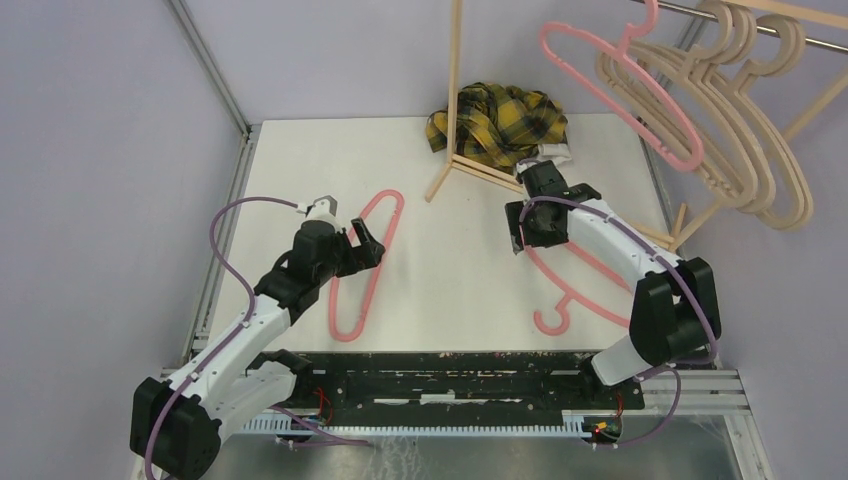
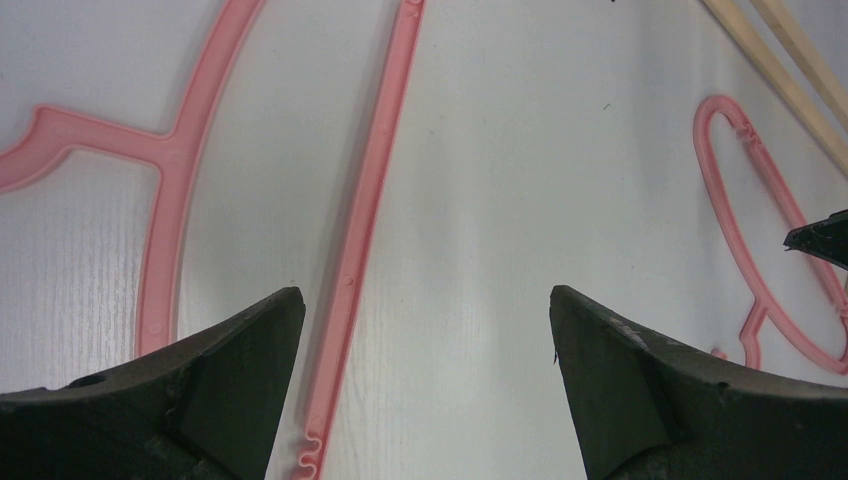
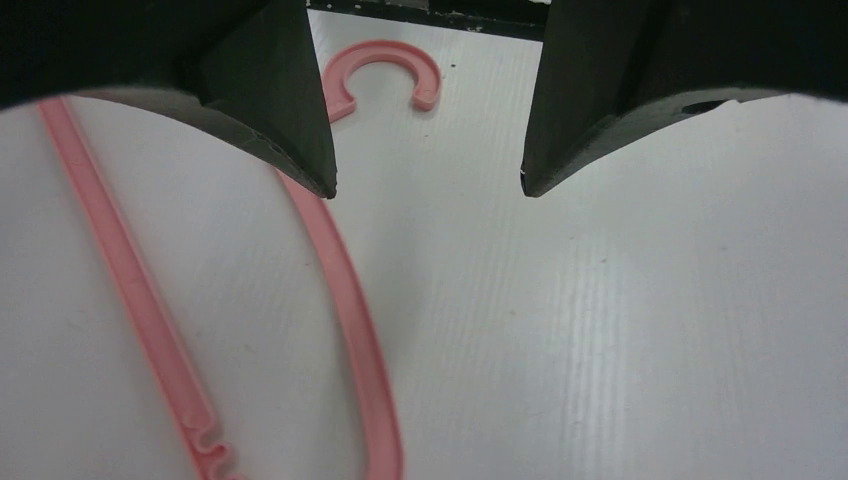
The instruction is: Organize the hangers
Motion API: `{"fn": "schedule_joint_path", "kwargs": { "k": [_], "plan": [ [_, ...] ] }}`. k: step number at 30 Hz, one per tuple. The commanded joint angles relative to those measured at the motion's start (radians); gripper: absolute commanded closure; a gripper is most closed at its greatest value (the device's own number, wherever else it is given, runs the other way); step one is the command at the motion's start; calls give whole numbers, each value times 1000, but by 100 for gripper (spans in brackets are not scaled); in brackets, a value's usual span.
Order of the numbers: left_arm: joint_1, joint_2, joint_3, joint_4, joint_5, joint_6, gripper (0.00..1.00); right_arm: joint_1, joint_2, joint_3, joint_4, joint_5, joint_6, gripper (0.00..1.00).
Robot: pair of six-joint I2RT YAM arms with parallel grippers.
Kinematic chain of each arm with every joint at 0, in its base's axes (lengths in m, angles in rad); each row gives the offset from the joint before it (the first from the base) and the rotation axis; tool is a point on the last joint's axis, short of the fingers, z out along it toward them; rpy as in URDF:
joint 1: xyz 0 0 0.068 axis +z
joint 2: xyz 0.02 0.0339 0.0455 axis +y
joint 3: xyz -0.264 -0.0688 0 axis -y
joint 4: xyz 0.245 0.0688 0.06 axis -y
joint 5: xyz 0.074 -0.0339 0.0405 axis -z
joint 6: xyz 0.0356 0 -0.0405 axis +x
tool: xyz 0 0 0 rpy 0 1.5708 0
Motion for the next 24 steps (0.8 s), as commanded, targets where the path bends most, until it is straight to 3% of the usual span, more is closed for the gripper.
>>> {"fn": "schedule_joint_path", "kwargs": {
  "k": [1,16,24],
  "plan": [
    [1,-9,-5,54,22,11,1,-8,32,18,78,64,-29,23],
    [1,-7,-16,65,37,11,1,-36,244,-25,202,185,-49,25],
    [1,-6,-18,64,33,10,1,-69,310,-31,221,152,-42,34]
  ]
}}
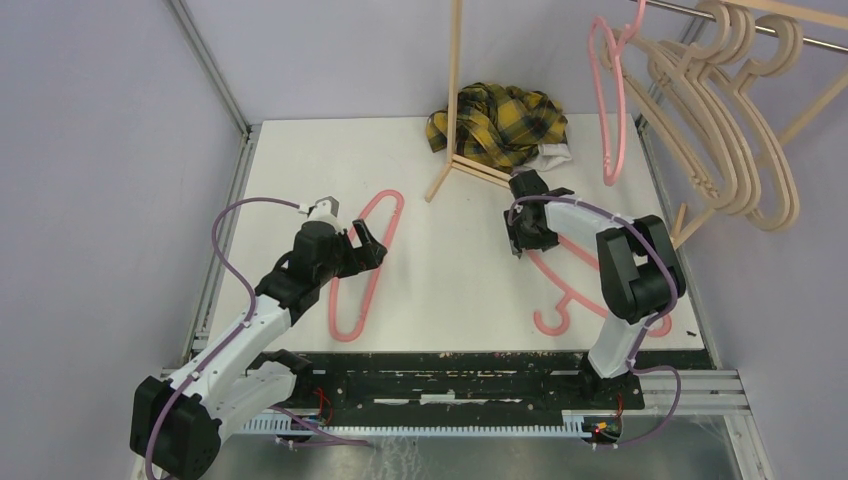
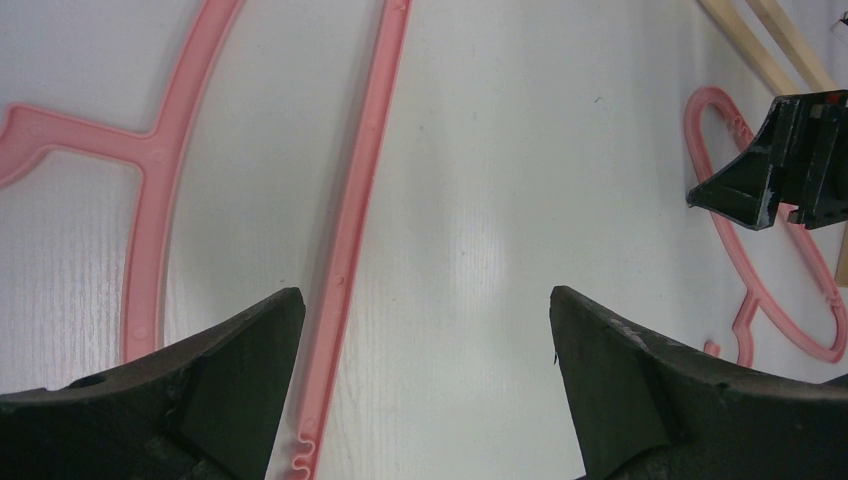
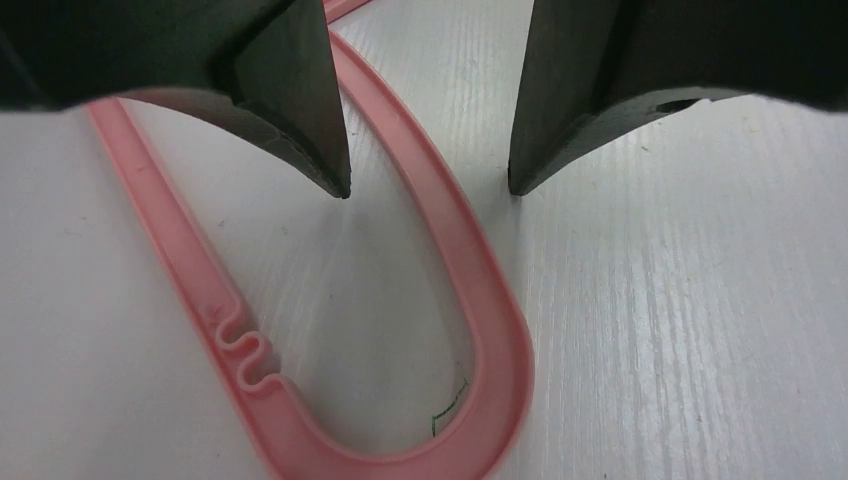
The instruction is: Organize the hangers
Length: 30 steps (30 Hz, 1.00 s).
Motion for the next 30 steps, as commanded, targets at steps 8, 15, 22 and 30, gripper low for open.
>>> {"fn": "schedule_joint_path", "kwargs": {
  "k": [8,15,22,30],
  "plan": [
    [1,-29,5,21,-1,15,1,-47,95,34,6,-26,25,58],
    [1,-42,3,16,-12,8,1,-47,84,43,16,-129,48,99],
    [0,-44,-80,169,16,-42,1,-33,-39,43,97,-359,181,99],
    [0,-13,-253,597,140,-135,1,71,-74,232,121,-399,271,99]
  ]
}}
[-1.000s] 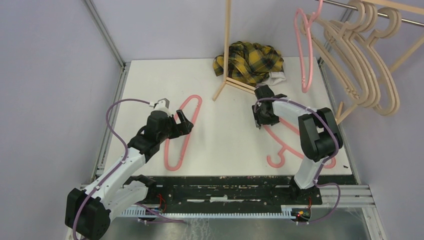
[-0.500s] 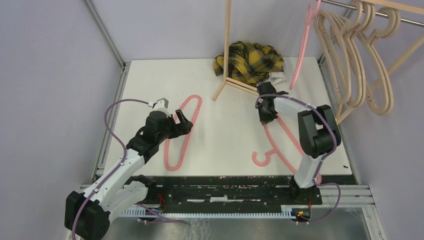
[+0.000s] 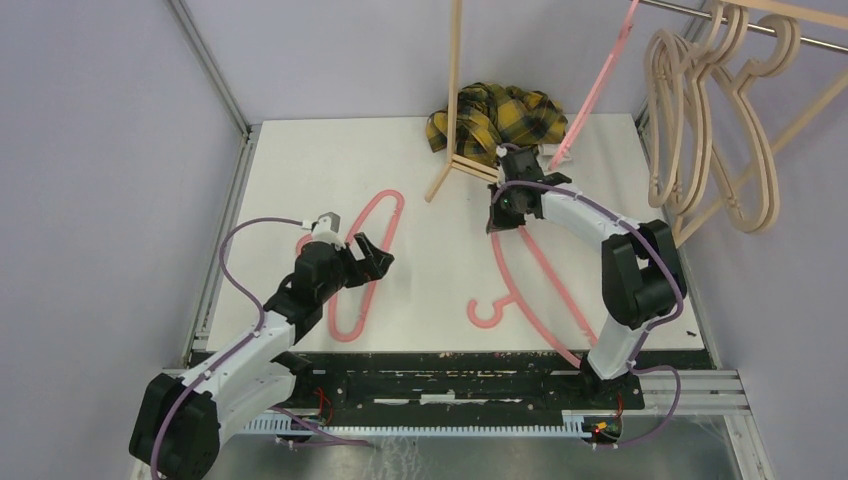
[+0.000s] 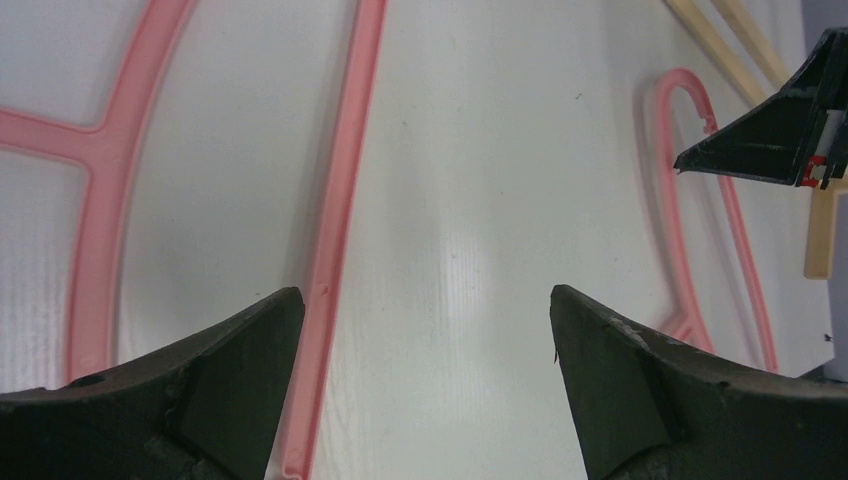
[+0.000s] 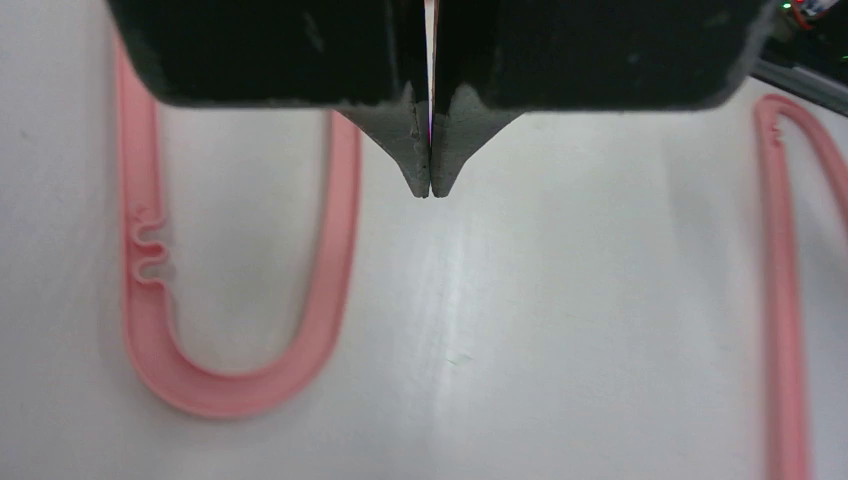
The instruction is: Organize the hangers
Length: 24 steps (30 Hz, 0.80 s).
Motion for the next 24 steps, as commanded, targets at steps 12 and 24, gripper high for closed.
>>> {"fn": "schedule_joint_path", "kwargs": {
  "k": [12,24],
  "plan": [
    [-93,141,-96,439,95,-127,1,138,-20,141,-173,288,-4,48],
    [-102,221,-66,427,97,-106,0,138,-223,-313,-41,269,55,30]
  ]
}}
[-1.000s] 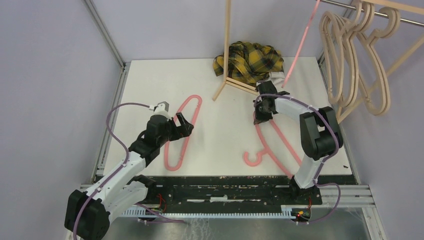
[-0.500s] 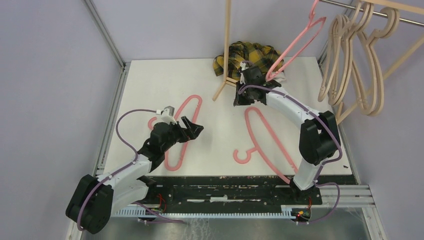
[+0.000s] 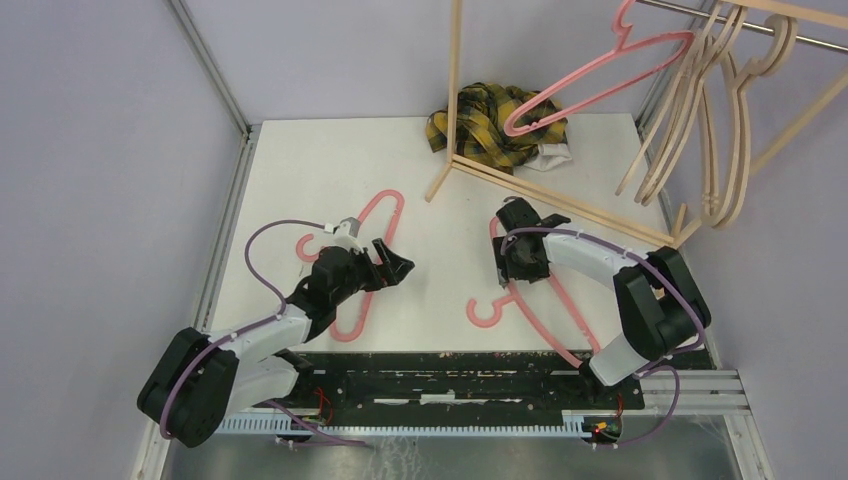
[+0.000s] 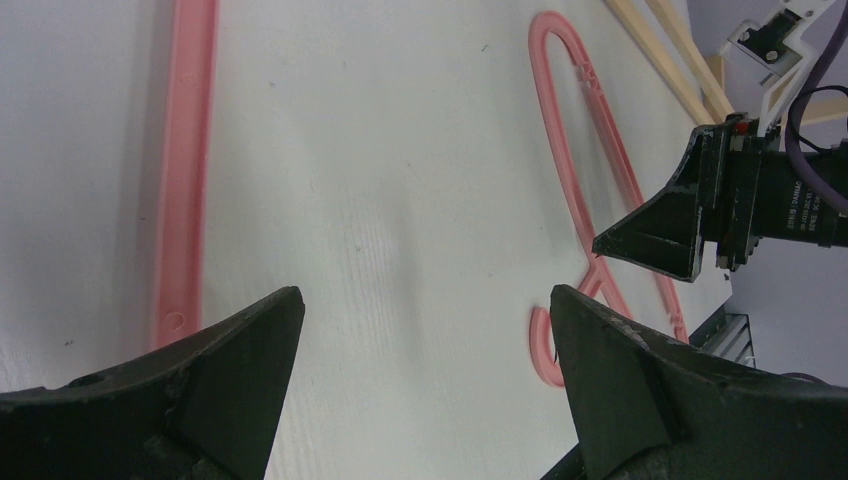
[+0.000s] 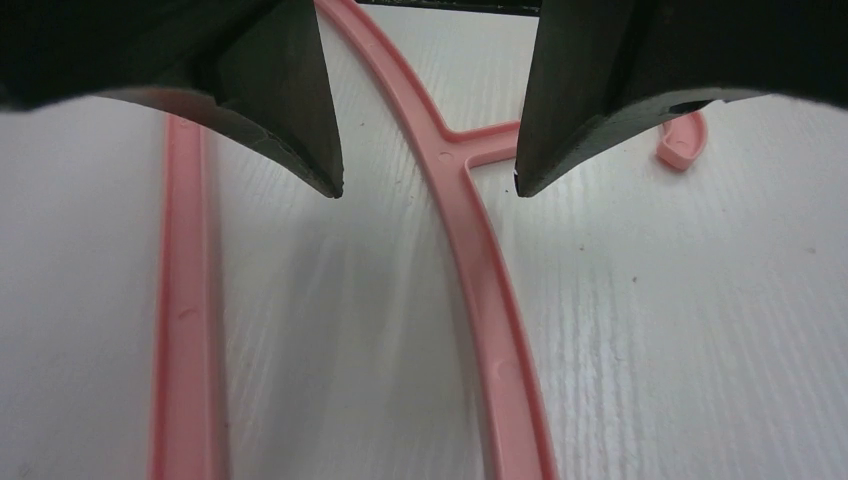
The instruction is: Organize the hangers
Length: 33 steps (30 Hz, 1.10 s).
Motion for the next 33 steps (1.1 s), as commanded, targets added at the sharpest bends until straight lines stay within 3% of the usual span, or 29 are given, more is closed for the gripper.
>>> {"fn": "schedule_joint_path", "kwargs": {
  "k": [1,7,13,19,22,28,33],
  "plan": [
    [-5,13,23,54,10,-18,0,0,-26,-36,80,14,26,31],
    [-5,1,5,52,2,-16,0,2,28,-65,138,-28,54,38],
    [-5,-22,6,20,-9,-6,0,24,101,-71,158,-1,70,55],
    [-5,-53,4,-11,-24,5,0,58,163,-49,146,45,91,86],
    [-5,-59,1,-13,-27,5,0,58,138,-21,159,-3,104,99],
    [-5,-58,-20,45,-29,-10,0,59,72,82,221,-128,171,99],
    [-5,-58,-72,201,-30,-3,1,60,74,150,259,-208,214,99]
  ]
}}
